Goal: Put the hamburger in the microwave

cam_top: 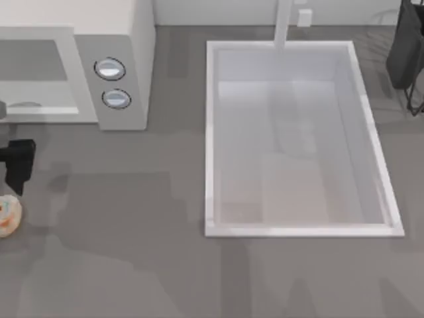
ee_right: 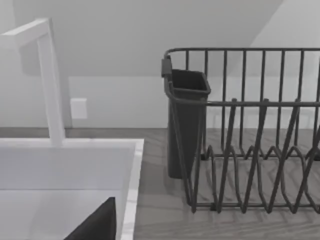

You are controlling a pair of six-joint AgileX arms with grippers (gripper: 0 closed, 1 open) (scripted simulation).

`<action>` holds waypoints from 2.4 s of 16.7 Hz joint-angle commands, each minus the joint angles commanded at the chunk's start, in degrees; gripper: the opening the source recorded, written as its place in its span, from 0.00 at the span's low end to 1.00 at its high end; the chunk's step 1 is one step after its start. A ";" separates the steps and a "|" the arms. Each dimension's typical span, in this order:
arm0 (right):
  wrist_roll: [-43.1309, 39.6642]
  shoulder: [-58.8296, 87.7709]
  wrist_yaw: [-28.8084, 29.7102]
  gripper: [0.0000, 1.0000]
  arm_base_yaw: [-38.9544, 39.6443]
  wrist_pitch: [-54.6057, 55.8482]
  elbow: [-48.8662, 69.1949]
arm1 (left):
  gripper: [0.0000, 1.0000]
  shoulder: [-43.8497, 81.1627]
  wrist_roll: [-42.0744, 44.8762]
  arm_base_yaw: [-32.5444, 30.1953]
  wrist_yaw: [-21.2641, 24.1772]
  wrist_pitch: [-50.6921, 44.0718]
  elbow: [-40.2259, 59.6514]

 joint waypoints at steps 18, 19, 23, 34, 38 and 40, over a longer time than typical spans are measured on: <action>0.00 0.00 0.00 1.00 0.00 0.00 0.00 | 1.00 8.30 0.09 0.06 0.02 16.15 -8.68; 0.00 0.00 0.00 1.00 0.00 0.00 0.00 | 1.00 9.08 0.19 0.13 0.02 16.82 -8.50; 0.00 0.00 0.00 1.00 0.00 0.00 0.00 | 1.00 9.54 0.26 0.18 0.02 17.18 -8.34; 0.00 0.00 0.00 1.00 0.00 0.00 0.00 | 0.25 9.54 0.26 0.18 0.02 17.18 -8.34; 0.00 0.00 0.00 1.00 0.00 0.00 0.00 | 0.00 9.54 0.26 0.18 0.02 17.18 -8.34; 0.00 0.00 0.00 1.00 0.00 0.00 0.00 | 0.00 9.54 0.26 0.18 0.02 17.18 -8.34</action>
